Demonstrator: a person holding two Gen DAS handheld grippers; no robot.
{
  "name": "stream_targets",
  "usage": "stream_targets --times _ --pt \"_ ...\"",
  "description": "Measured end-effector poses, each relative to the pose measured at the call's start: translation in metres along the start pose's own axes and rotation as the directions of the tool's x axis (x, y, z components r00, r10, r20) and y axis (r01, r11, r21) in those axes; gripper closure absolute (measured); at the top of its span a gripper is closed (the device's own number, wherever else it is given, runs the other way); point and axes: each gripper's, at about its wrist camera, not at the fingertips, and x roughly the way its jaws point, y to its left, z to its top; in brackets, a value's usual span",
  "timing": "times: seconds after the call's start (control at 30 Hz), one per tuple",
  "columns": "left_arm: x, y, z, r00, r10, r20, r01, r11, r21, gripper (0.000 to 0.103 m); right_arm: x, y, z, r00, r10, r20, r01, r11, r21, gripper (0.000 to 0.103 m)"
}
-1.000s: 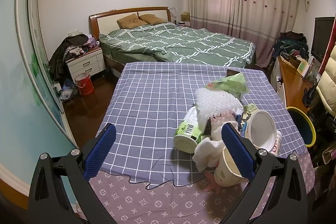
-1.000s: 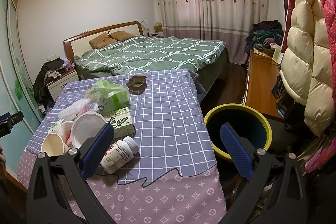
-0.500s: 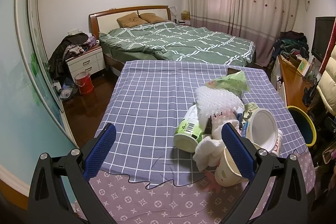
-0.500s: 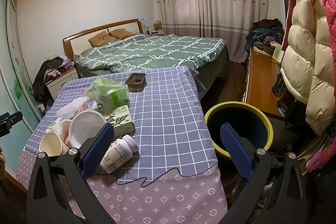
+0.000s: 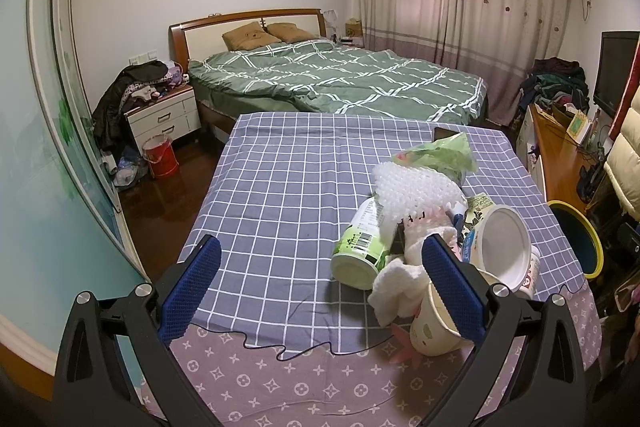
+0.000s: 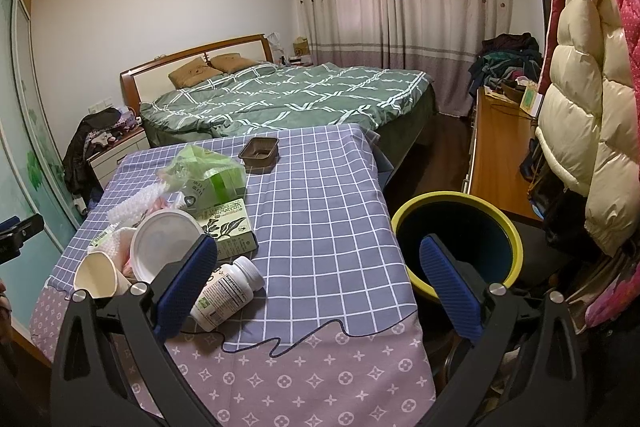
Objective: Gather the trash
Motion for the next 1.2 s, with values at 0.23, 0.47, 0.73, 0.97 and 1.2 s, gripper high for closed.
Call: stream_targets --times 0.23,0.47,0.73,0.97,1.2 --pt "0.003 0.000 -0.001 1.000 -0.002 -0.002 0.001 1.000 -0.001 0.004 0.000 0.000 0.001 1.000 0.001 0.001 -0.001 1.000 0.001 0.006" --pt "0.005 0.000 -0.001 1.000 0.000 -0.004 0.000 1.000 0.001 0.004 0.003 0.001 -0.001 1.000 0.004 -0.007 -0.004 1.000 0.002 0.006" --pt "0.011 0.006 0.002 1.000 0.015 -0.010 -0.015 1.000 -0.008 0.004 0.023 0.011 0.000 0.998 0.039 -0.039 -0.040 0.999 -0.009 0.006" --pt "0.022 0.011 0.001 0.999 0.025 -0.027 -0.025 1.000 -0.011 0.004 0.059 0.045 0.020 0.985 0.149 -0.086 -0.156 0.984 -0.086 0.006" --pt "0.038 0.018 0.004 0.998 0.039 -0.046 -0.040 0.999 -0.021 0.004 0.097 0.089 0.058 0.968 0.230 -0.102 -0.245 0.953 -0.176 0.006"
